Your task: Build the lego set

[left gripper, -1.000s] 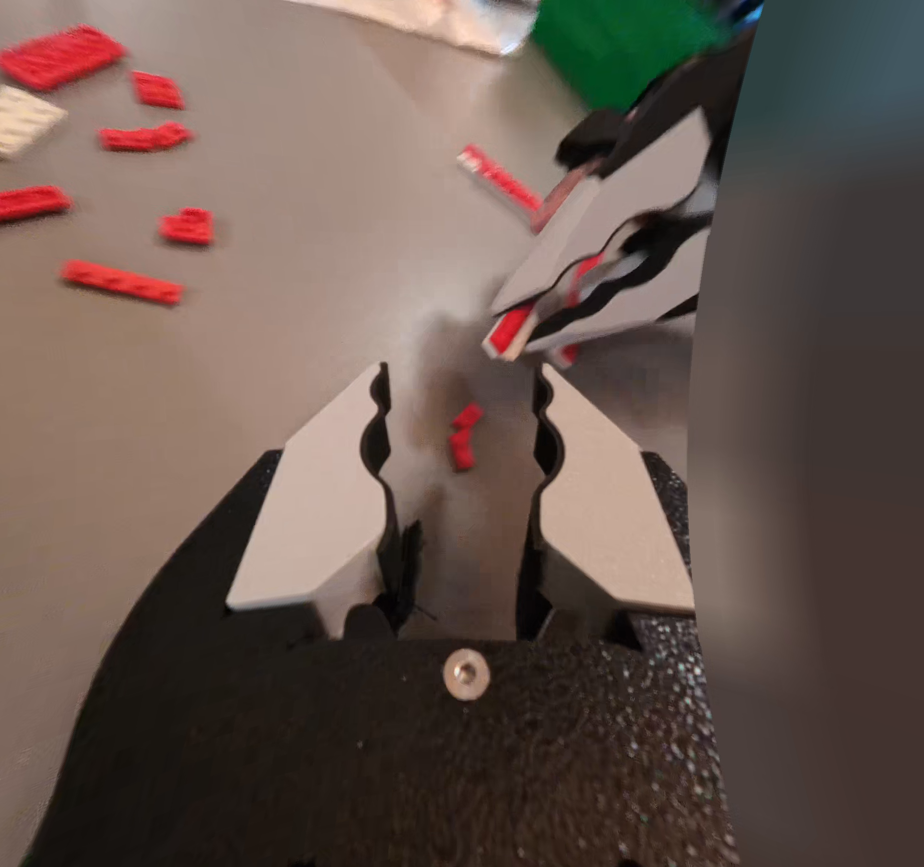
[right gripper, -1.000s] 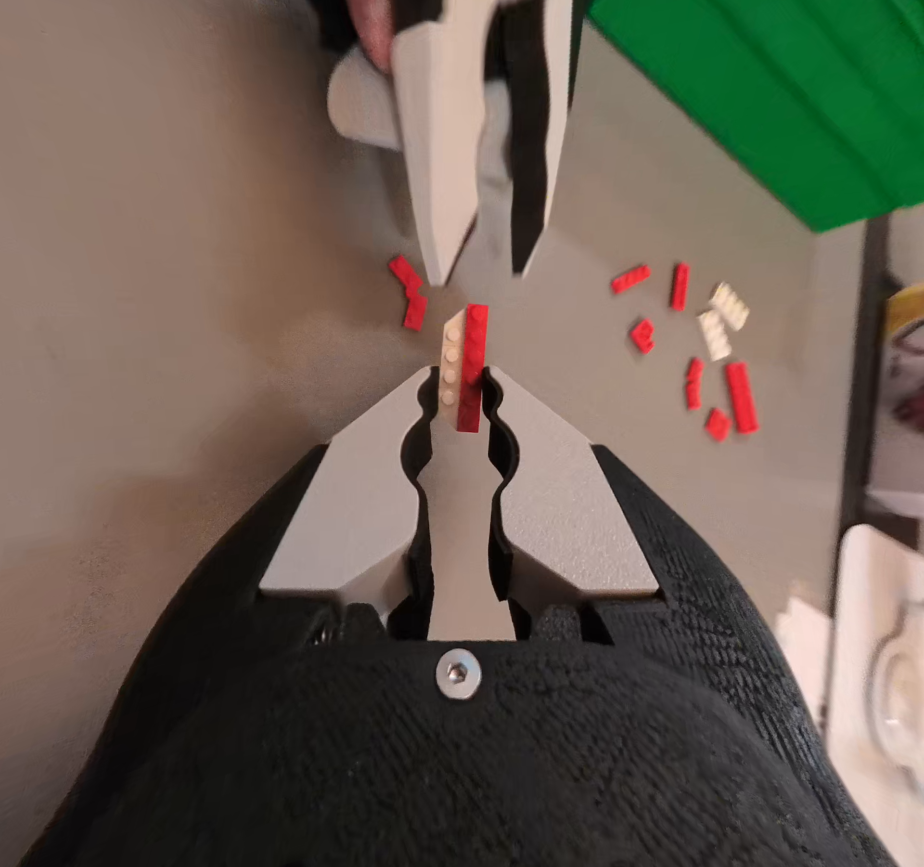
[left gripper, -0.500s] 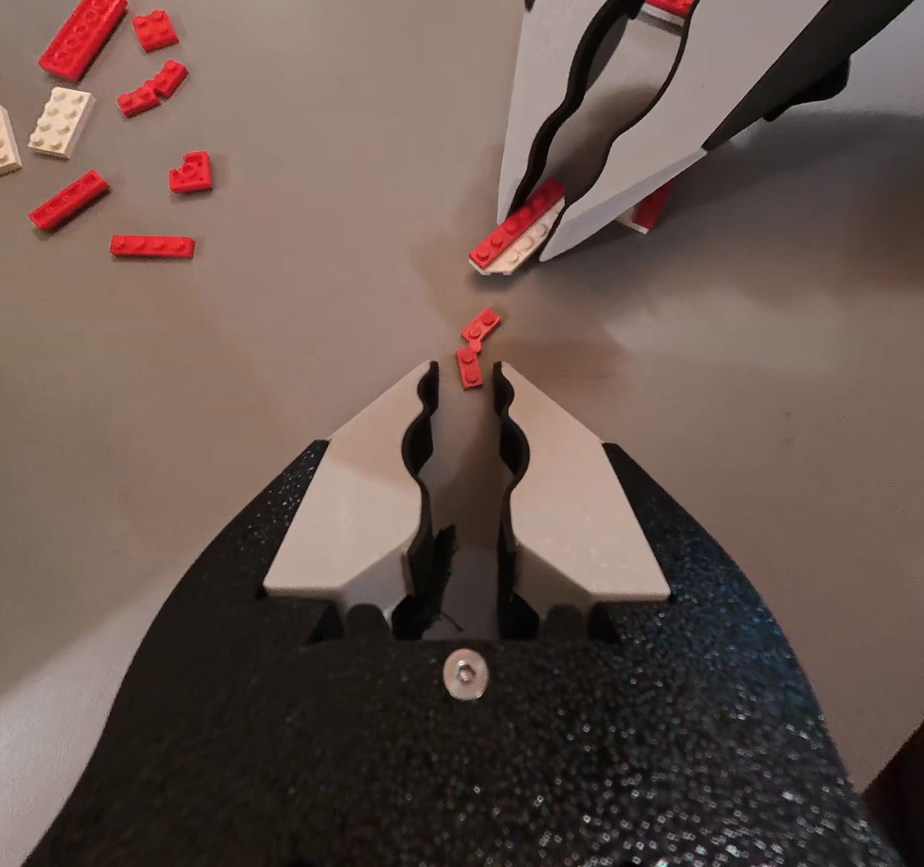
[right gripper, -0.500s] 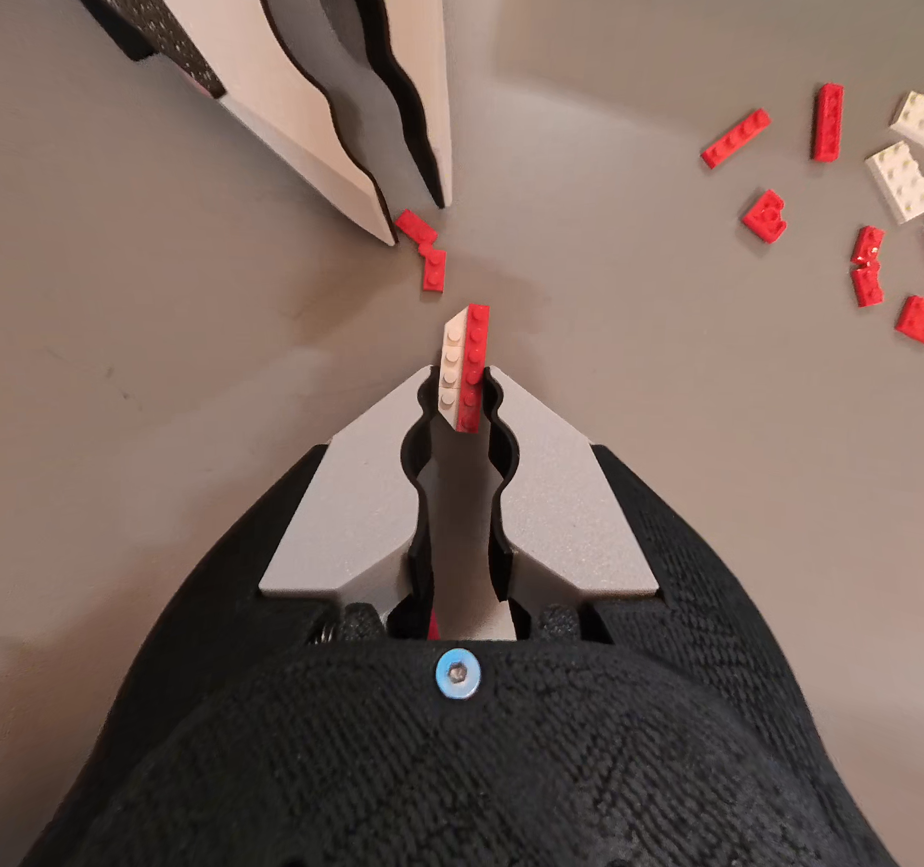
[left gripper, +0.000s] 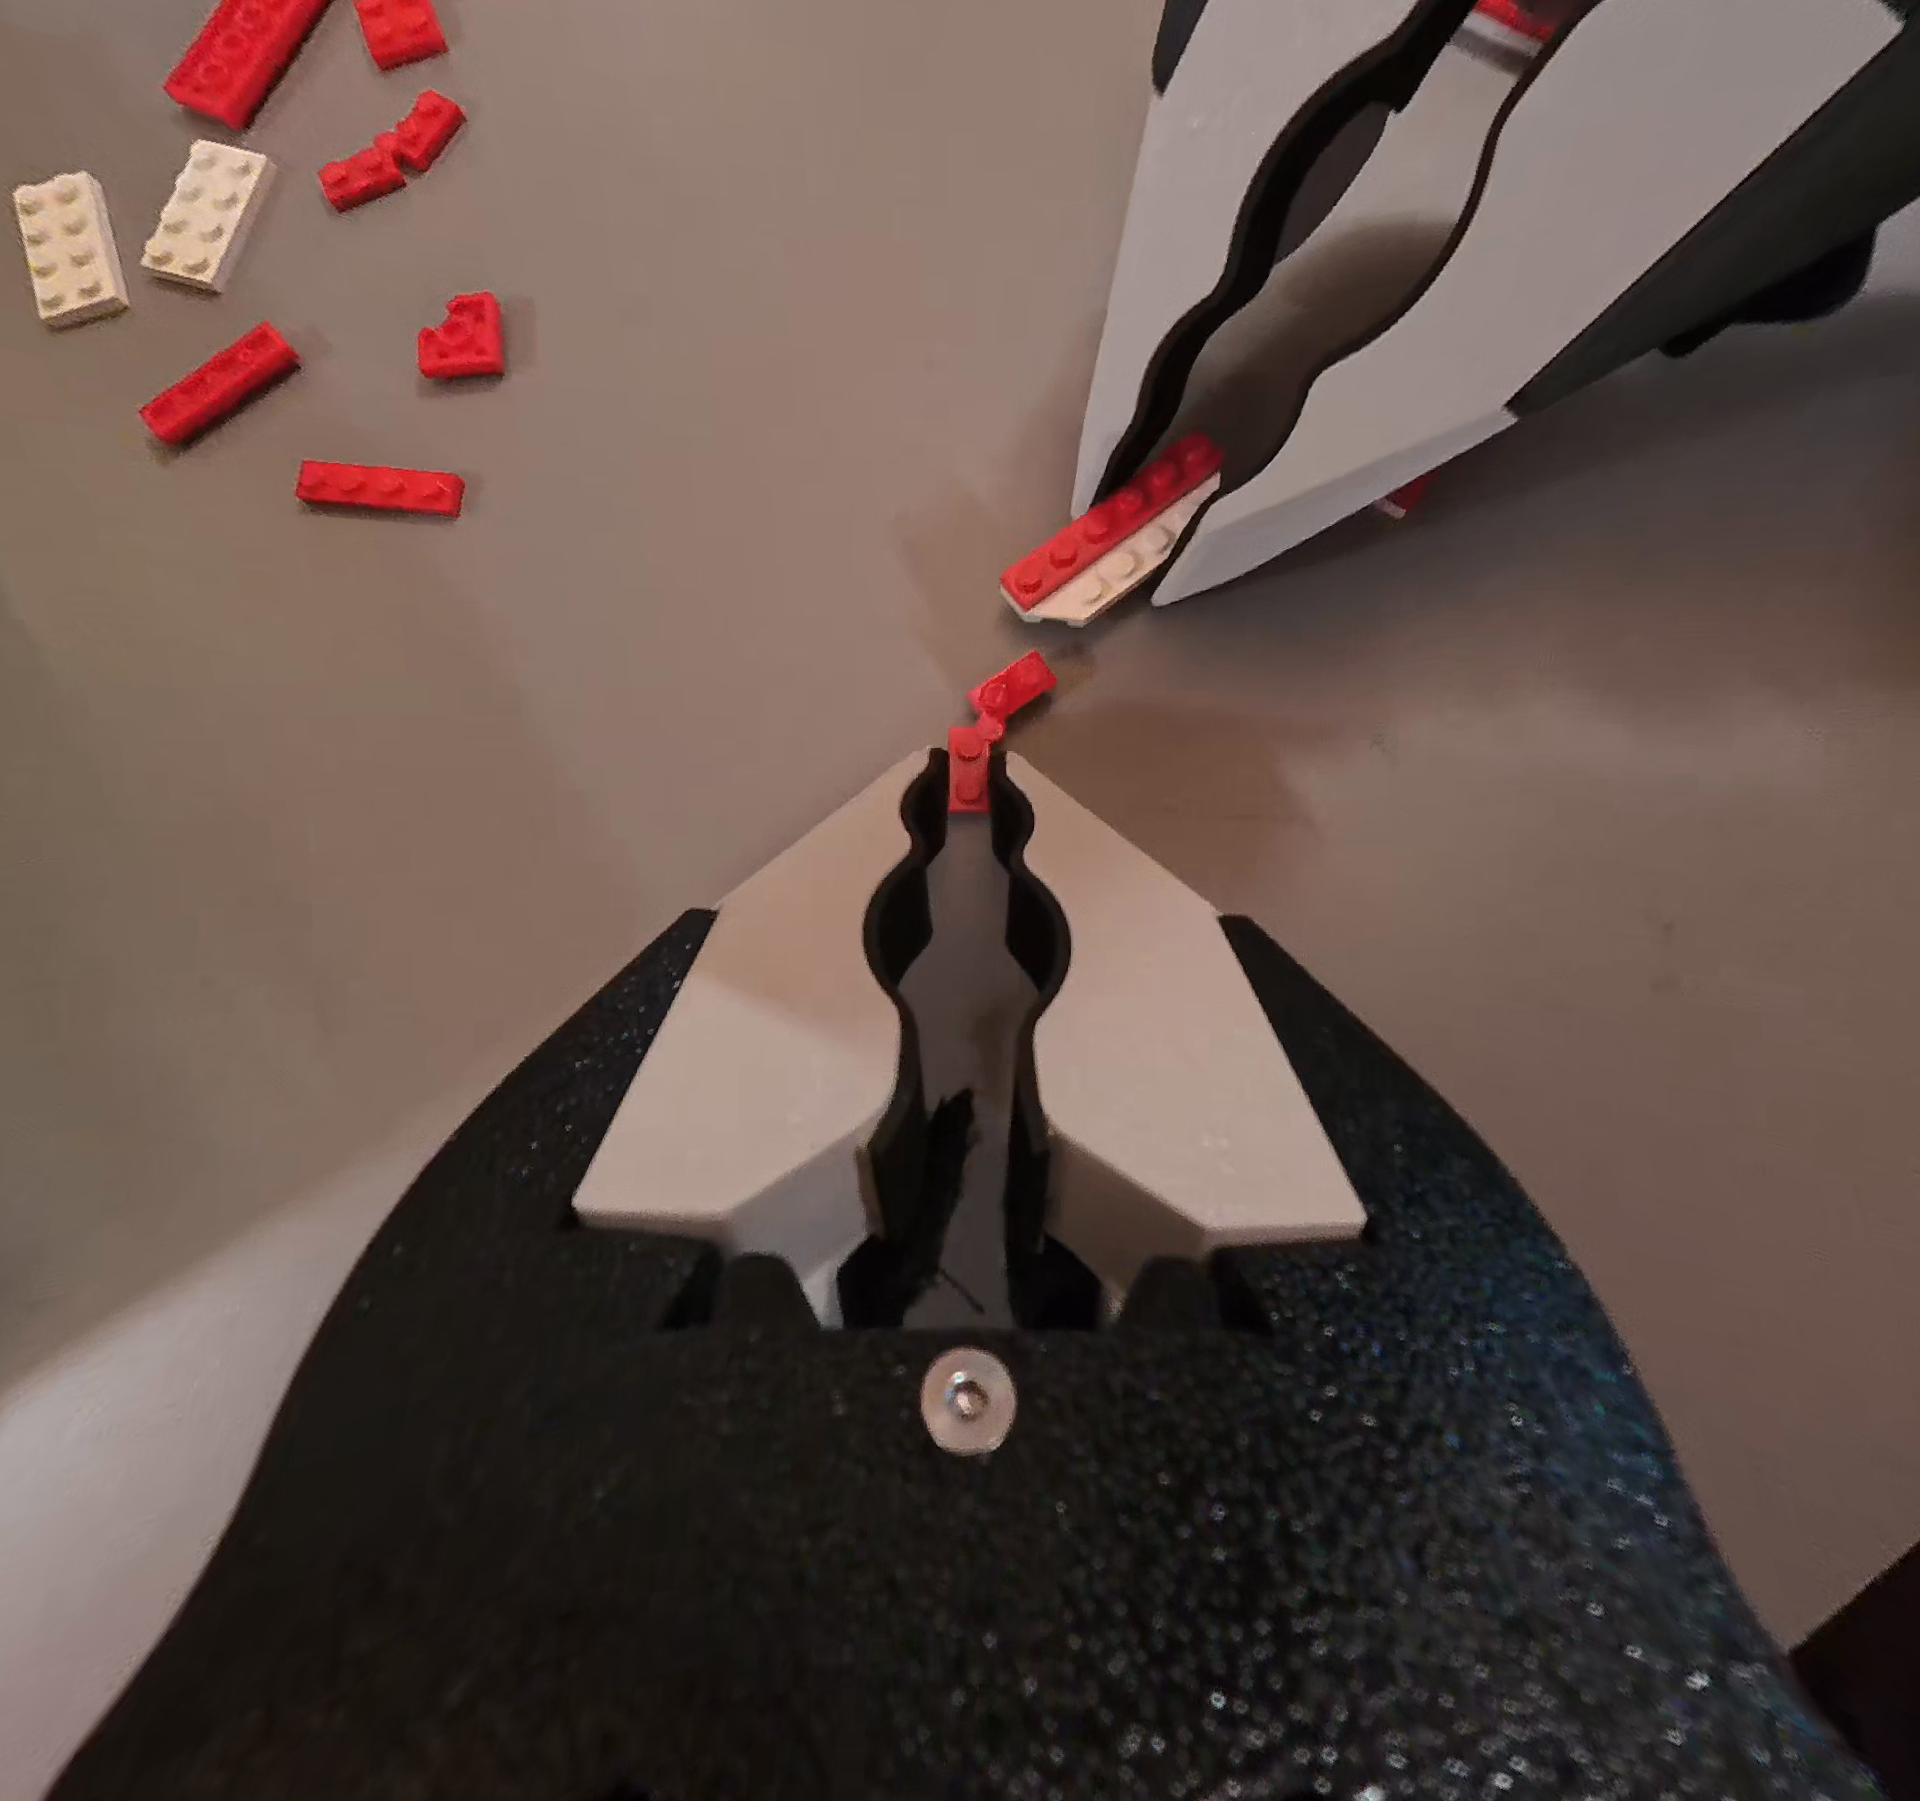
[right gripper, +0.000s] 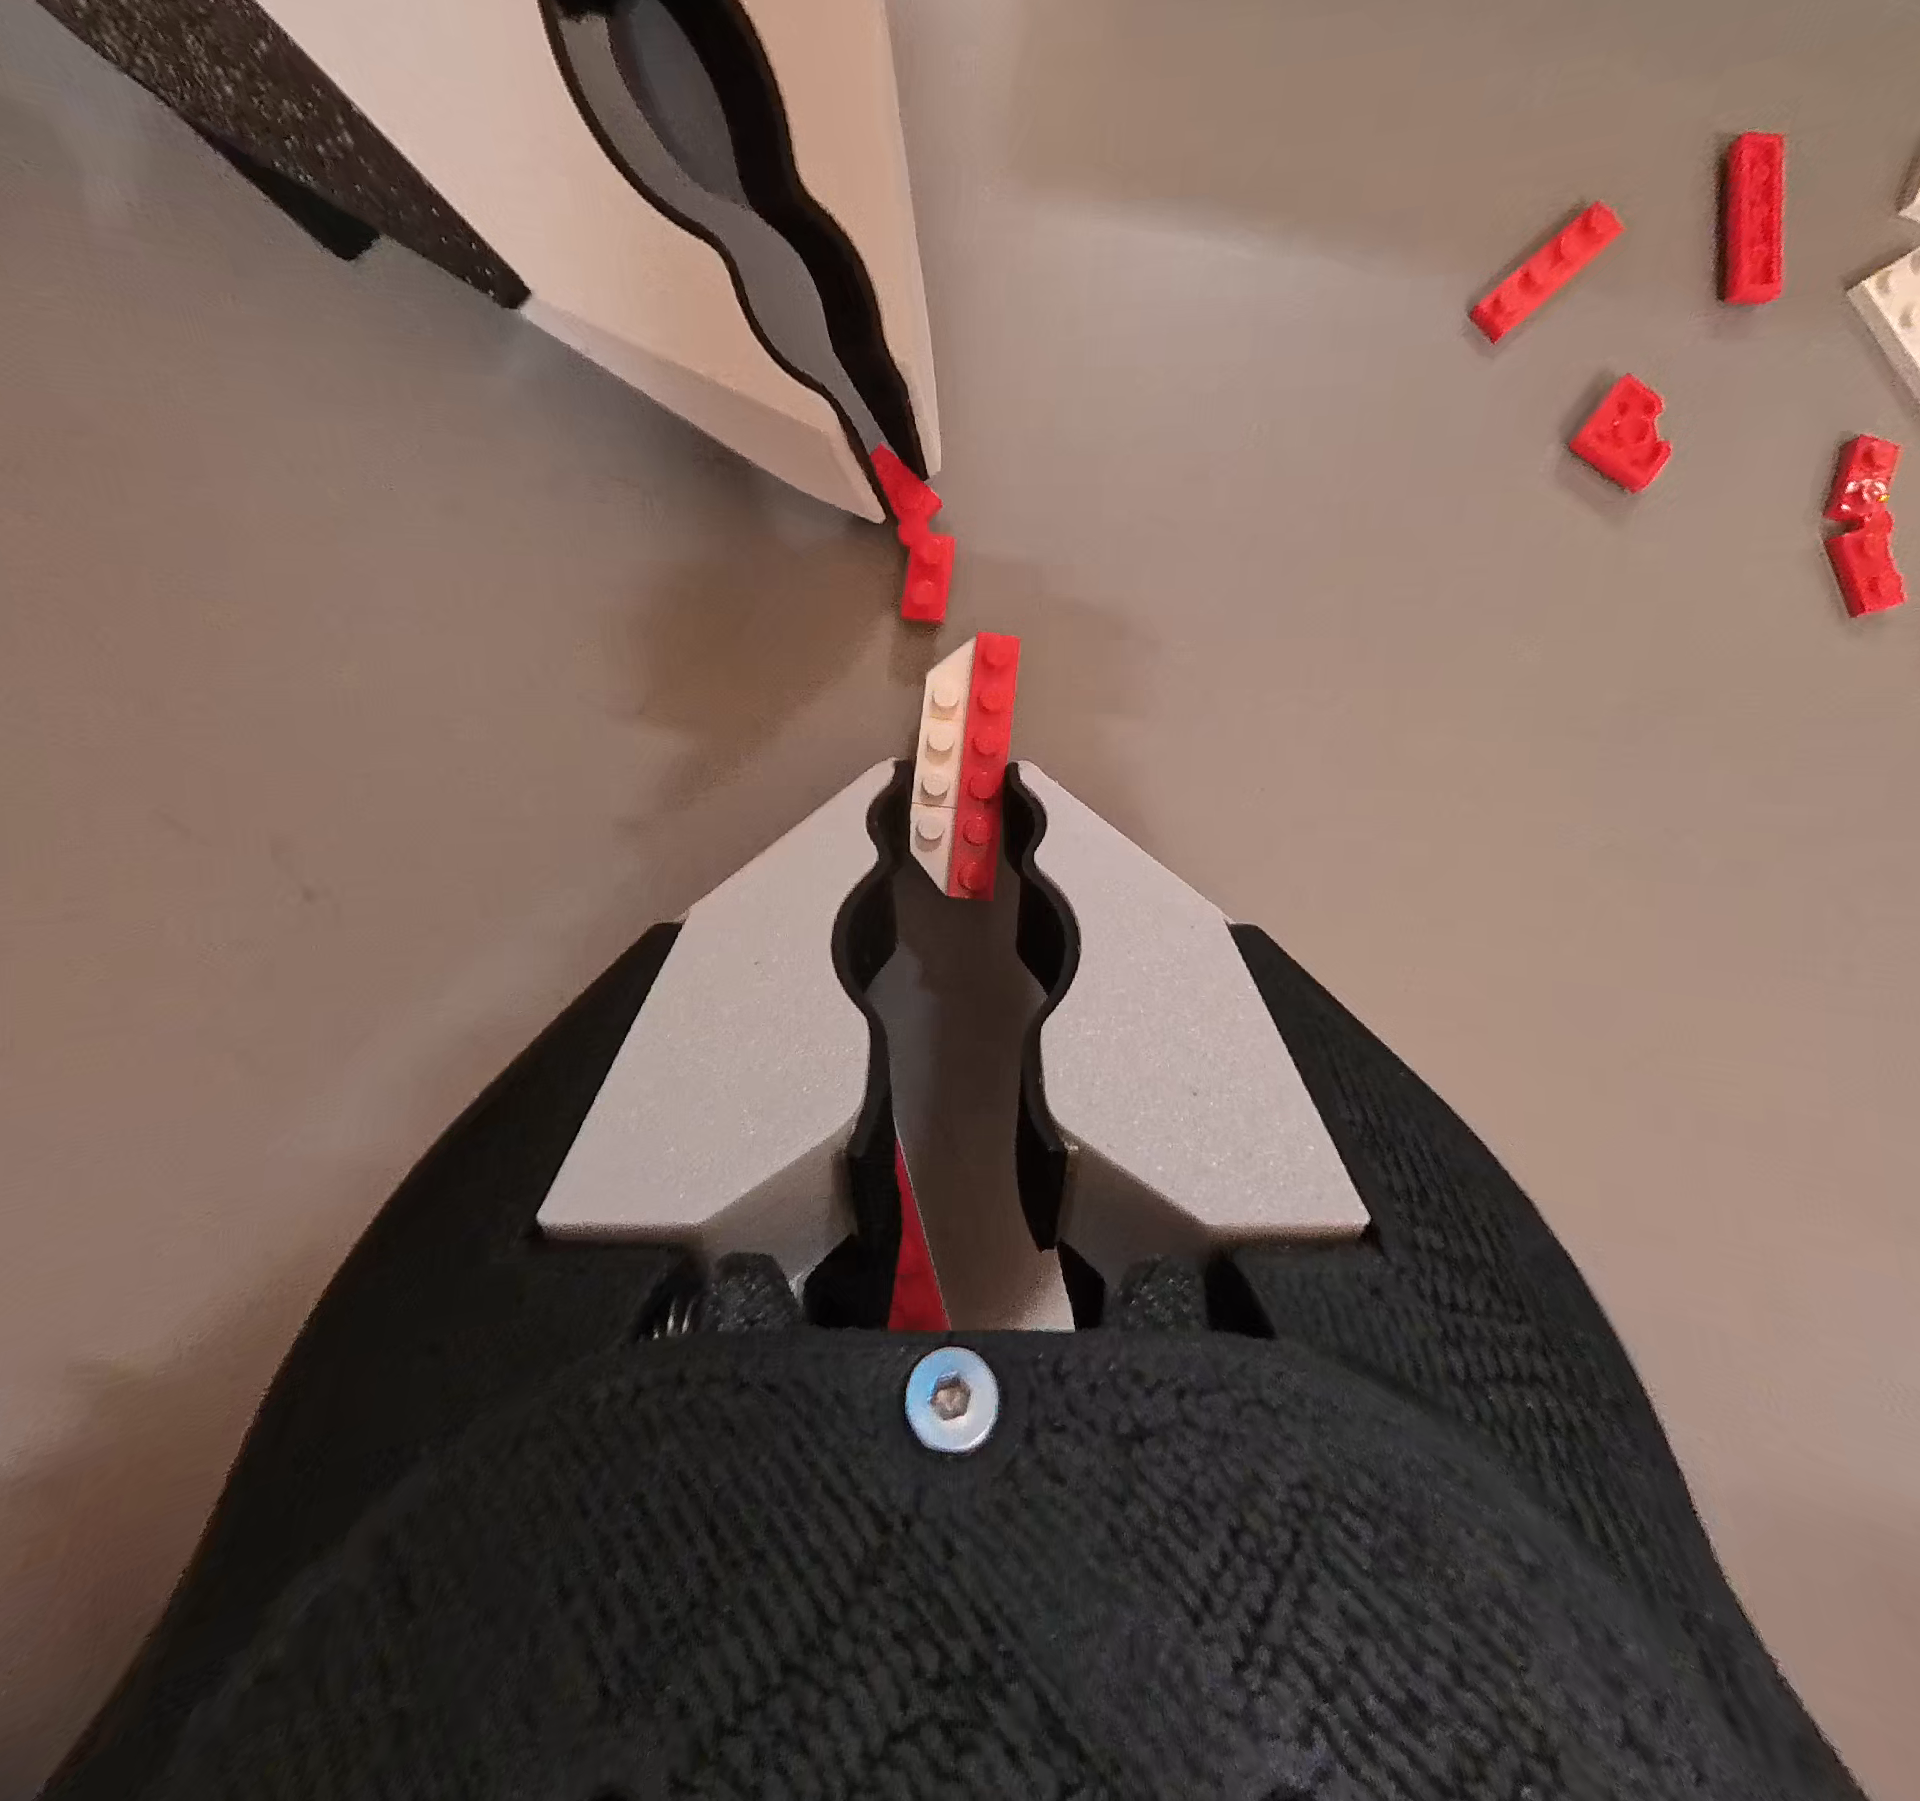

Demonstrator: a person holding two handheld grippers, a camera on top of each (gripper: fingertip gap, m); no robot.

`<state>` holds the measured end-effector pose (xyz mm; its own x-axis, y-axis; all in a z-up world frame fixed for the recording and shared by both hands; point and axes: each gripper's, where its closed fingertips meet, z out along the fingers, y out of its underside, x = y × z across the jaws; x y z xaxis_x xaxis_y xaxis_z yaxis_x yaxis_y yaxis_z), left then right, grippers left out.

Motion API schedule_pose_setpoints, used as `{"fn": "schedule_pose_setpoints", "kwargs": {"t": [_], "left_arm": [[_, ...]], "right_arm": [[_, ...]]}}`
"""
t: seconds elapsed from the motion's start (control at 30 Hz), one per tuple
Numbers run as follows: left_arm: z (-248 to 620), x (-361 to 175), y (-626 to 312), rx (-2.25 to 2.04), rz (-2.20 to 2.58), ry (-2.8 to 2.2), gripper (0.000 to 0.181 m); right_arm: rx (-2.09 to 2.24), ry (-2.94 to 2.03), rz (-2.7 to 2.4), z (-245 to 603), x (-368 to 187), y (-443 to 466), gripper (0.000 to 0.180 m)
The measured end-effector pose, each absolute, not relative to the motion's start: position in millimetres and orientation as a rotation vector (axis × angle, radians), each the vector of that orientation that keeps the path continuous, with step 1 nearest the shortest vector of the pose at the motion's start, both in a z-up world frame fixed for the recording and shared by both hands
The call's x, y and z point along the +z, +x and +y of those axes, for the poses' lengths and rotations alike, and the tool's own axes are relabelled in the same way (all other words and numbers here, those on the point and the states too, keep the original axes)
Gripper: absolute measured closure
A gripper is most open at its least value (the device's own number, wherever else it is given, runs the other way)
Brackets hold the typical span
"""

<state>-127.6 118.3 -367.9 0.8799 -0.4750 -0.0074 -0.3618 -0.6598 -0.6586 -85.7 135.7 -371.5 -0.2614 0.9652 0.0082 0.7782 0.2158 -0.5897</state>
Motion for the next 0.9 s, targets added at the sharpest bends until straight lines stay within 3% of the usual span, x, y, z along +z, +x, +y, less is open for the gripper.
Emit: {"fn": "schedule_pose_setpoints", "kwargs": {"t": [0.03, 0.37, 0.9], "left_arm": [[118.6, -366.9, -127.6, -0.217, 0.591, -2.358, 0.175], [120.6, -358.5, -113.9, -0.274, 0.565, -2.343, 0.175], [122.3, -366.6, -104.7, -0.256, 0.598, -2.395, 0.175]], "right_arm": [[0.694, -1.621, -2.119, 135.0, -371.6, -86.5, 0.164], [0.693, -1.611, -2.110, 135.8, -370.8, -84.9, 0.153], [0.706, -1.608, -2.109, 132.2, -371.9, -79.9, 0.165]]}}
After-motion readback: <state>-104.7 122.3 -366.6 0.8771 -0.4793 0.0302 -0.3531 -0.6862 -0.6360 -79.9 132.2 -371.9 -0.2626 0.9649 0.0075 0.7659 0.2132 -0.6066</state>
